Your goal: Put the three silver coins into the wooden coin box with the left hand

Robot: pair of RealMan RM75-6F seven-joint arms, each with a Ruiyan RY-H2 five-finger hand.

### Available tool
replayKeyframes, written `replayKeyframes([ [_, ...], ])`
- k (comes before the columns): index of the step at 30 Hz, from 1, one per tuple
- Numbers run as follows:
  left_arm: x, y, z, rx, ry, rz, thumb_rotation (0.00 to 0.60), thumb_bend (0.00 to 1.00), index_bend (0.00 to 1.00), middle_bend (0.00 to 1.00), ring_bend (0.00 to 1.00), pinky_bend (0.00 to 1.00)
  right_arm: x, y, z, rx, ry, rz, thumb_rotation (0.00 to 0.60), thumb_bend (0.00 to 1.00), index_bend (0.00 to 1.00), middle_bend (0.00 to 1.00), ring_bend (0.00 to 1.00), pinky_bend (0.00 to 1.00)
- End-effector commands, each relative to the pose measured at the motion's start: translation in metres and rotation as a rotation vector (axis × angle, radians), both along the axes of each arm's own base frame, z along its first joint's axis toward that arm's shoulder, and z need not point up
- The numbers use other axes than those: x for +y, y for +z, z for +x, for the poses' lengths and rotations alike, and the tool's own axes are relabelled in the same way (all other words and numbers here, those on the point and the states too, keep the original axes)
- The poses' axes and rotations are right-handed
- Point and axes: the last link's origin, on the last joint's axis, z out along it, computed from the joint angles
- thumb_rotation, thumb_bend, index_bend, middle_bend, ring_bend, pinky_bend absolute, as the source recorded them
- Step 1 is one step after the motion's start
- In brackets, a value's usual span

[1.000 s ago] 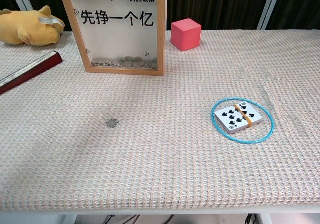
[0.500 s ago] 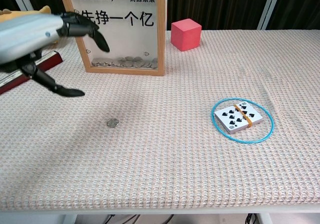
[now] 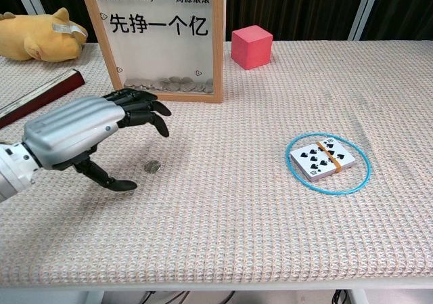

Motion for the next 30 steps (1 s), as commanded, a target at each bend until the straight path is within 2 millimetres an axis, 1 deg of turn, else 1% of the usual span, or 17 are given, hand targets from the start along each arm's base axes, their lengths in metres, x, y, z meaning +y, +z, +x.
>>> replayKeyframes([
  [1,0.0014,-0.0055,-0.0023,0.033,0.006,0.001,0.600,0.12,0.28,0.11,0.00,0.00,0.0008,0.0002,-0.0009,0.001,-0.004,0.002,0.600,0.30,0.00,0.00,0.00,0.00],
  [8,-0.0003,-0.0073,-0.0062,0.101,0.058,0.004,0.600,0.19,0.30,0.11,0.00,0.00,-0.0006,-0.0027,-0.0039,0.002,-0.021,0.013,0.600,0.30,0.00,0.00,0.00,0.00],
  [12,-0.0023,-0.0084,-0.0061,0.110,0.065,-0.005,0.600,0.19,0.34,0.12,0.00,0.00,-0.0017,-0.0038,-0.0035,0.002,-0.020,0.014,0.600,0.30,0.00,0.00,0.00,0.00],
  [16,-0.0028,-0.0103,-0.0061,0.107,0.074,-0.017,0.600,0.21,0.34,0.12,0.00,0.00,-0.0019,-0.0040,-0.0040,0.002,-0.023,0.015,0.600,0.30,0.00,0.00,0.00,0.00],
  [24,-0.0034,-0.0109,-0.0072,0.098,0.087,-0.034,0.600,0.21,0.35,0.12,0.00,0.00,-0.0012,-0.0040,-0.0059,0.002,-0.030,0.014,0.600,0.30,0.00,0.00,0.00,0.00],
  [30,-0.0030,-0.0123,-0.0088,0.104,0.100,-0.047,0.600,0.21,0.37,0.12,0.00,0.00,-0.0004,-0.0056,-0.0062,0.002,-0.029,0.022,0.600,0.30,0.00,0.00,0.00,0.00],
])
